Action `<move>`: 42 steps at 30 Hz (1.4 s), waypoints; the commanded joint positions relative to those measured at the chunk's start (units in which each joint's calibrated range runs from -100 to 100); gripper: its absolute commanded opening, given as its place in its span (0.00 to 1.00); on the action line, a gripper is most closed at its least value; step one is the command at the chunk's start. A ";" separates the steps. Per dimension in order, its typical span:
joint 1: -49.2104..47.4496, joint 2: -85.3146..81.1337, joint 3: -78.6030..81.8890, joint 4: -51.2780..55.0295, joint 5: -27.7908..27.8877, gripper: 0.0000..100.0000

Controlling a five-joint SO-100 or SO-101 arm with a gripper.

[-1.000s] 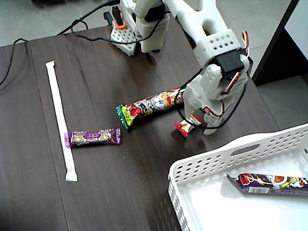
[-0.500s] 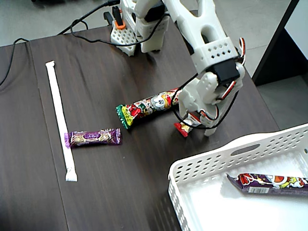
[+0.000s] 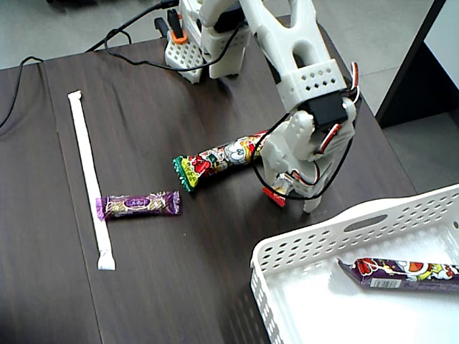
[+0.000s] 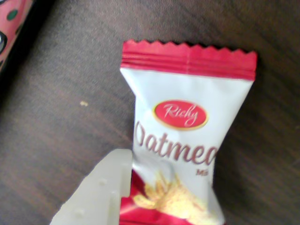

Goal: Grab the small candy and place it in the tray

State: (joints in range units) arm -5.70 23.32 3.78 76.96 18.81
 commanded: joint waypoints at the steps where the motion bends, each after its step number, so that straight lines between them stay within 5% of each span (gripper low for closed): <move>1: 0.51 -1.09 -0.31 0.26 0.13 0.26; 18: 0.29 -19.68 25.17 -13.01 -1.08 0.26; 32: -0.23 -9.88 14.85 -12.92 -1.45 0.26; 42: 0.07 -9.80 13.85 -12.75 -1.45 0.05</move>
State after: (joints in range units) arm -6.22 13.89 19.61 63.82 17.59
